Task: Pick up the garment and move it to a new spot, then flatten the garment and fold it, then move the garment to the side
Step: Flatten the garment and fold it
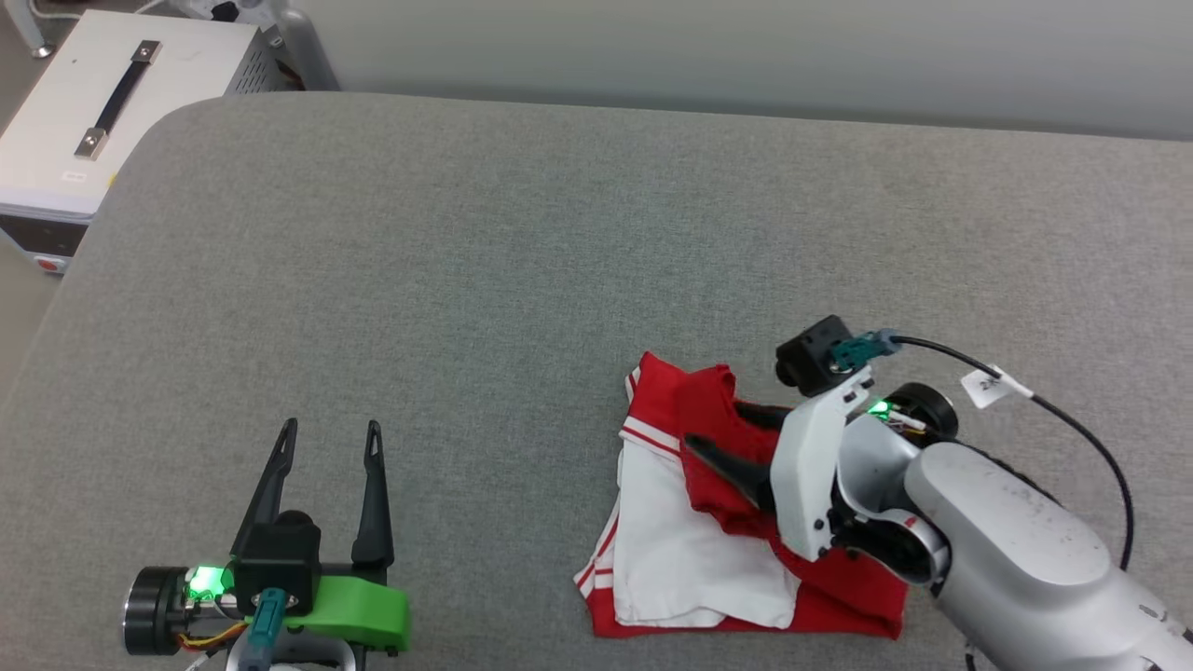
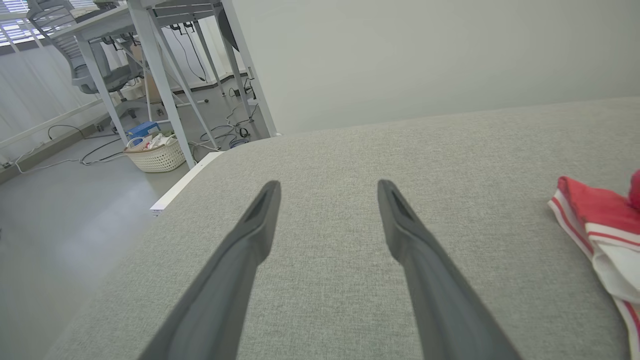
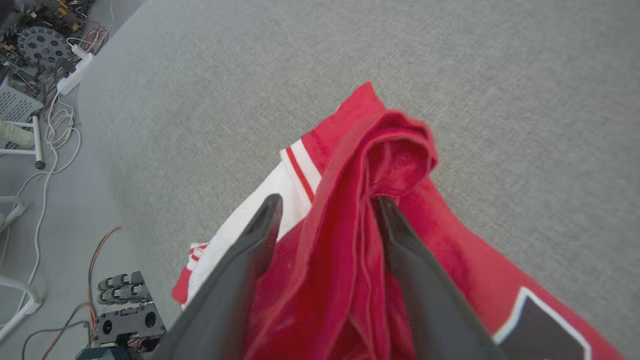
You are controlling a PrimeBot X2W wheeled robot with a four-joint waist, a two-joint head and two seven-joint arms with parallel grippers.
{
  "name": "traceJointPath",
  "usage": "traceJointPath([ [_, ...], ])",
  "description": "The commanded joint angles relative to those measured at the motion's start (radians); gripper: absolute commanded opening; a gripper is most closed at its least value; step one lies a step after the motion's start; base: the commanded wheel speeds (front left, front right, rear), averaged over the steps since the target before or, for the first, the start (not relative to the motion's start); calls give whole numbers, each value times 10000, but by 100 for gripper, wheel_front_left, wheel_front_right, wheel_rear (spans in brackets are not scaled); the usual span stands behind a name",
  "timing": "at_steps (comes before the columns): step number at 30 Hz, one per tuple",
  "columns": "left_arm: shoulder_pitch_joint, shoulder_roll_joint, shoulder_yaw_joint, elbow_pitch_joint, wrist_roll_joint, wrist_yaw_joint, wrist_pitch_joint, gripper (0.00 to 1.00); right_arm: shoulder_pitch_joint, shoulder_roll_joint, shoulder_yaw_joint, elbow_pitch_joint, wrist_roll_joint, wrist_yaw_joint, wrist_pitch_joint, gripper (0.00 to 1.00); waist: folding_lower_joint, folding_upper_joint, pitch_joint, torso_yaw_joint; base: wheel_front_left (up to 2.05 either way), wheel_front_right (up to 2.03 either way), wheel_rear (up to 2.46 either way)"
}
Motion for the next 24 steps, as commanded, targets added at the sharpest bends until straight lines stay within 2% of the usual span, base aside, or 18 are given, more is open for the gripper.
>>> traceJointPath([
  [1, 130, 62, 49, 0, 73, 70, -57, 100, 73, -251, -57, -250, -67, -6, -258, 100, -1, 0, -249, -265, 0, 0, 0],
  [6, 302, 119, 89, -66, 81, 96, -57, 100, 563, -1095, -872, -1394, -282, -6, -1187, 100, -1, 0, -537, -648, 0, 0, 0],
  [11, 461, 167, 143, -118, 68, 127, -57, 100, 1285, -1368, -2531, -2022, -1214, -6, -2403, 100, -1, 0, -782, -1020, 0, 0, 0],
  [17, 573, 194, 109, -116, 78, 110, -57, 100, 2535, -870, -4983, -2150, -3133, -6, -3967, 100, -1, 0, -1036, -1283, 0, 0, 0],
  [24, 699, 229, 82, -79, 76, 110, -57, 100, 4107, 236, -7169, -2708, -5399, -6, -5228, 100, -1, 0, -1290, -1413, 0, 0, 0],
])
